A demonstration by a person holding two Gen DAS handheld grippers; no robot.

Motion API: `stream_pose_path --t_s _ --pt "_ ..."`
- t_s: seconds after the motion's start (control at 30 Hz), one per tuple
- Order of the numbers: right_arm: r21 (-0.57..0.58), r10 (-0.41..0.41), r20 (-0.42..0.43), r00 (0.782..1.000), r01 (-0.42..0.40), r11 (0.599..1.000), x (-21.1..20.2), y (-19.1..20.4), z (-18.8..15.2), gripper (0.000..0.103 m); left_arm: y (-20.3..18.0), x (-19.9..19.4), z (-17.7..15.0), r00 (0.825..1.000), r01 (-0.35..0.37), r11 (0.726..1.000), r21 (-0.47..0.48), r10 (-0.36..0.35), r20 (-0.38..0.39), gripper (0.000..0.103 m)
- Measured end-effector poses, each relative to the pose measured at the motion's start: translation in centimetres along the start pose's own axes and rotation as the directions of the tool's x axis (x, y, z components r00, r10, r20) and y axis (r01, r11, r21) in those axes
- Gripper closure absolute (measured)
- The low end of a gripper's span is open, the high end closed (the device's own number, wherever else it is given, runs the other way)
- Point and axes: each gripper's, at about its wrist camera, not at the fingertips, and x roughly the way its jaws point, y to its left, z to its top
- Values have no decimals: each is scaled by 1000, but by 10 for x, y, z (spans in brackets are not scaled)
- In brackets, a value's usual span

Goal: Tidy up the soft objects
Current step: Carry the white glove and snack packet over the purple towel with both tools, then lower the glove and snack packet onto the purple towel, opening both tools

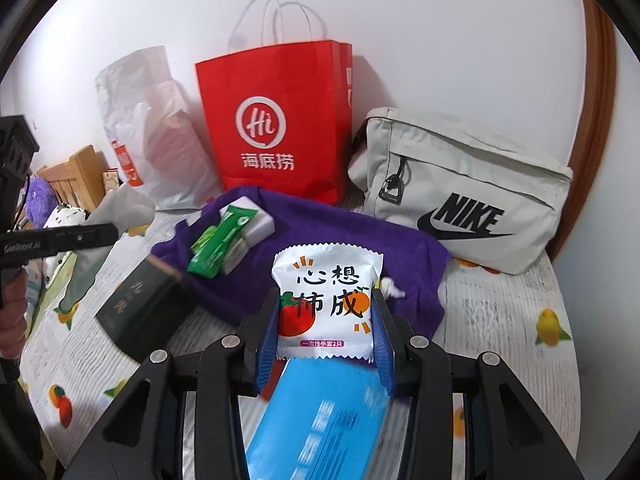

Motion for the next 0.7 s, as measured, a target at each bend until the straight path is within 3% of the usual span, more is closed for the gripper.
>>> stream_pose_path --t_s 0.4,0.7 --pt "0 -6 -63 998 6 1000 78 -43 37 61 -5 52 28 998 41 999 15 -41 -44 85" --pt "27 37 -153 987 -33 999 136 -57 36 61 -10 85 48 996 67 997 27 -65 -65 85"
